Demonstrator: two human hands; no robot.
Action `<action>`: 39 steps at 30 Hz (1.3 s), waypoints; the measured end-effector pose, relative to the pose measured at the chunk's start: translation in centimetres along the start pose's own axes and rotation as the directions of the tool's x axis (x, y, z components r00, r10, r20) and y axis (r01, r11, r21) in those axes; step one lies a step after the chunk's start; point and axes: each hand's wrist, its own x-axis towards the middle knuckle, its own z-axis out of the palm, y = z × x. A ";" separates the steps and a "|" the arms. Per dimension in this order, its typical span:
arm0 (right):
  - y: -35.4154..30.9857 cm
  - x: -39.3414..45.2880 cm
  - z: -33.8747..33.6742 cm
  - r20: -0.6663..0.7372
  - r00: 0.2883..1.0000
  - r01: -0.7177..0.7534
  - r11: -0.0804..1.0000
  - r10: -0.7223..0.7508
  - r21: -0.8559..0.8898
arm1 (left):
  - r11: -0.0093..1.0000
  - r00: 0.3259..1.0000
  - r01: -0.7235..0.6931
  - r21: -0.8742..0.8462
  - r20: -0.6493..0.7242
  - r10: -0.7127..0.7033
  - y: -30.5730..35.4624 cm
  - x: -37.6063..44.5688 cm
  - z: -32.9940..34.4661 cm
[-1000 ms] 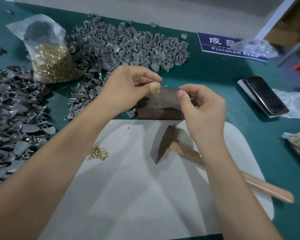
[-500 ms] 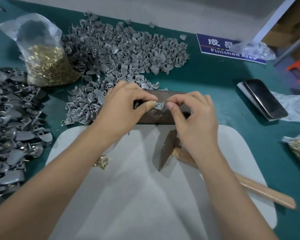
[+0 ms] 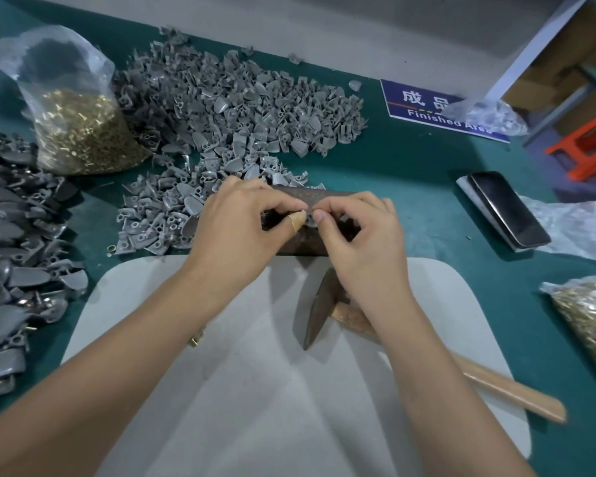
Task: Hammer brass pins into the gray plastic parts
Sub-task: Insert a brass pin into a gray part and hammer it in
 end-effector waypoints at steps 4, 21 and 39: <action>-0.4 0.9 -0.6 0.092 0.995 -0.033 0.999 0.036 -0.033 | 1.000 0.999 0.020 -0.018 -0.031 -0.020 0.1 -0.1 0.2; -2.4 1.4 -1.3 0.136 0.991 0.047 0.959 -0.009 -0.279 | 0.998 0.998 -0.055 -0.016 -0.043 0.054 -0.9 -0.3 0.7; -0.8 1.4 -0.7 0.134 0.990 -0.006 0.980 0.033 -0.200 | 0.998 0.996 -0.047 0.033 -0.072 0.050 -0.4 -0.4 0.8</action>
